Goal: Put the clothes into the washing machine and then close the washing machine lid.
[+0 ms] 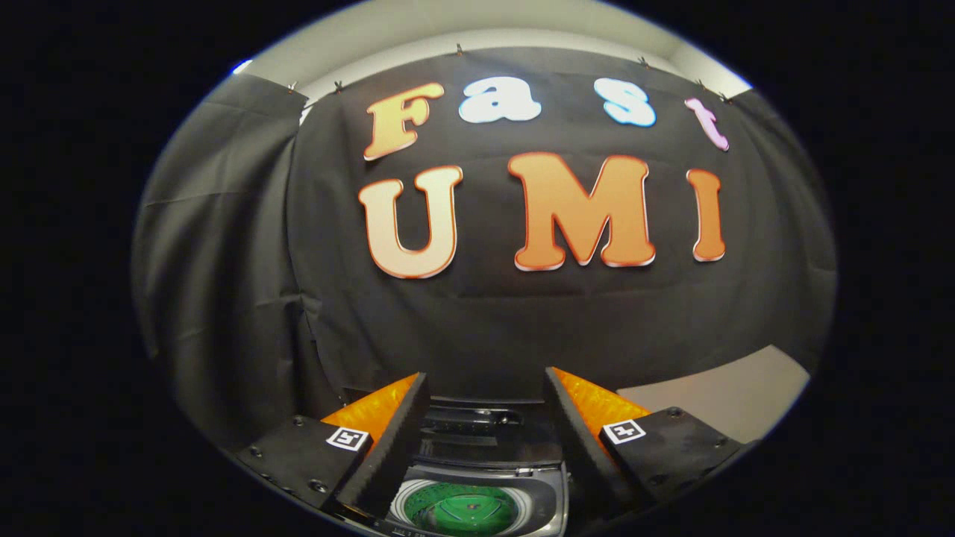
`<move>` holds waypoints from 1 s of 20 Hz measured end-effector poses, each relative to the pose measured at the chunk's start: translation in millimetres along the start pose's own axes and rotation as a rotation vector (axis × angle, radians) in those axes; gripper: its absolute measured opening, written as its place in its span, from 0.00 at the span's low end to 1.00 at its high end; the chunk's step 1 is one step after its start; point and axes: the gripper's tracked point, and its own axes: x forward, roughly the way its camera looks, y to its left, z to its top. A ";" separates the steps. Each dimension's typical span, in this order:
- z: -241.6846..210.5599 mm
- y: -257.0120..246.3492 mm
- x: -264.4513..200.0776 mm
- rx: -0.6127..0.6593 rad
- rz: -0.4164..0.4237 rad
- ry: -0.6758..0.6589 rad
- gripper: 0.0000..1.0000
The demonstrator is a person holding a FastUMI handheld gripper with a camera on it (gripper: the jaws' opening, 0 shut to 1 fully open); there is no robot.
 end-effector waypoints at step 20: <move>-79.8 -29.8 174.2 0.025 -0.093 0.284 1.00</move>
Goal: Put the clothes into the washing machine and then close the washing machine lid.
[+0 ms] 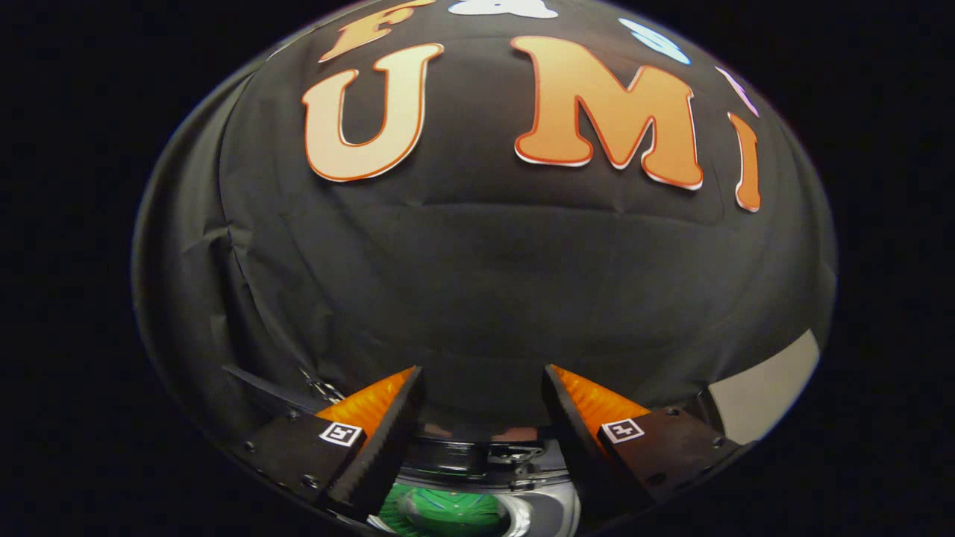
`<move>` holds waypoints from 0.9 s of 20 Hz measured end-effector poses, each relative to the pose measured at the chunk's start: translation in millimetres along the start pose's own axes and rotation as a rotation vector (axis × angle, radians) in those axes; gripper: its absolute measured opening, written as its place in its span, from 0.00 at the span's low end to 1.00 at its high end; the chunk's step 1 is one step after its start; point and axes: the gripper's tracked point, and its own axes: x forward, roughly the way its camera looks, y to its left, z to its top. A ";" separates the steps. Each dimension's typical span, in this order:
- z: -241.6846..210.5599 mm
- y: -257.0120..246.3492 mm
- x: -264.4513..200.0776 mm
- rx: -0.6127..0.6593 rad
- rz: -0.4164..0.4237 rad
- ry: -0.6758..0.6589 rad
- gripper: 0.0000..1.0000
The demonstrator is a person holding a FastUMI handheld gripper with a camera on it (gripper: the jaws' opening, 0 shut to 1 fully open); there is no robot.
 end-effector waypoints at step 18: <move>-43.7 3.1 -85.5 -0.038 0.004 -0.201 1.00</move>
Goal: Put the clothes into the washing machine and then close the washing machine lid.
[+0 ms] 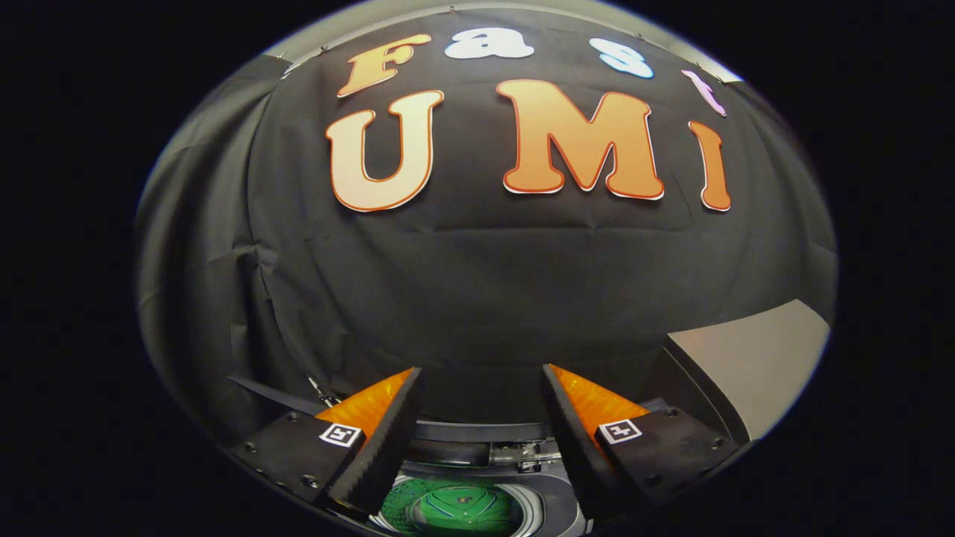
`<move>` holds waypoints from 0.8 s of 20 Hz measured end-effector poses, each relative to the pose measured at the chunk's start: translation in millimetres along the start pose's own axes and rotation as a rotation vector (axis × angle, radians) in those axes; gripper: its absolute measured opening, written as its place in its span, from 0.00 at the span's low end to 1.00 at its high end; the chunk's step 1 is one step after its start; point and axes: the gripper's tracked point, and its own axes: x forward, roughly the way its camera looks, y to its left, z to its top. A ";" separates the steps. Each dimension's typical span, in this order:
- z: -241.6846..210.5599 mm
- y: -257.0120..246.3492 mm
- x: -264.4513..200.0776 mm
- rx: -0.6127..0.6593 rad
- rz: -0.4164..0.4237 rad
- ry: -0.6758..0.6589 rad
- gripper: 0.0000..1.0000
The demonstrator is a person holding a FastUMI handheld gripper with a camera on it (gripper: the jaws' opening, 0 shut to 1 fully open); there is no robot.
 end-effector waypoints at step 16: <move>-87.4 -8.9 -59.7 0.006 0.019 0.061 0.99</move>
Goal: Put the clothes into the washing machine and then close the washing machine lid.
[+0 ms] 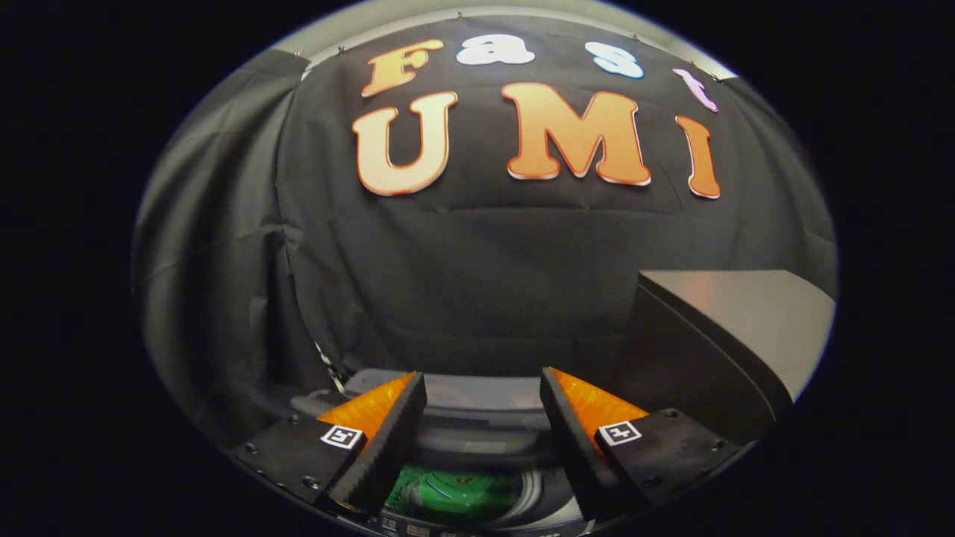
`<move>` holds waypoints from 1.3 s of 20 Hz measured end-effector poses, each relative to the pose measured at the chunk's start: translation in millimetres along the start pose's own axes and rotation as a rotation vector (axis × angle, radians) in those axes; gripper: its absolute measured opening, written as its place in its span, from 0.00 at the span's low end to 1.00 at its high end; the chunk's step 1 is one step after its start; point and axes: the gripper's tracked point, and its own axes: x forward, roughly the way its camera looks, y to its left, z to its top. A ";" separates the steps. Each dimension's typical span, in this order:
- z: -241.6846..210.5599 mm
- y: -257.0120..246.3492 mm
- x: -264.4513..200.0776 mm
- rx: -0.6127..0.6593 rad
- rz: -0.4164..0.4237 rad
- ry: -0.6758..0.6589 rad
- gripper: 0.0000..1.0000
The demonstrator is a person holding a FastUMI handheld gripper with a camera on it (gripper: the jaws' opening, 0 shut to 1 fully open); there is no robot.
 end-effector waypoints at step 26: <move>184.0 -91.2 -289.2 -0.032 -0.056 -0.403 0.98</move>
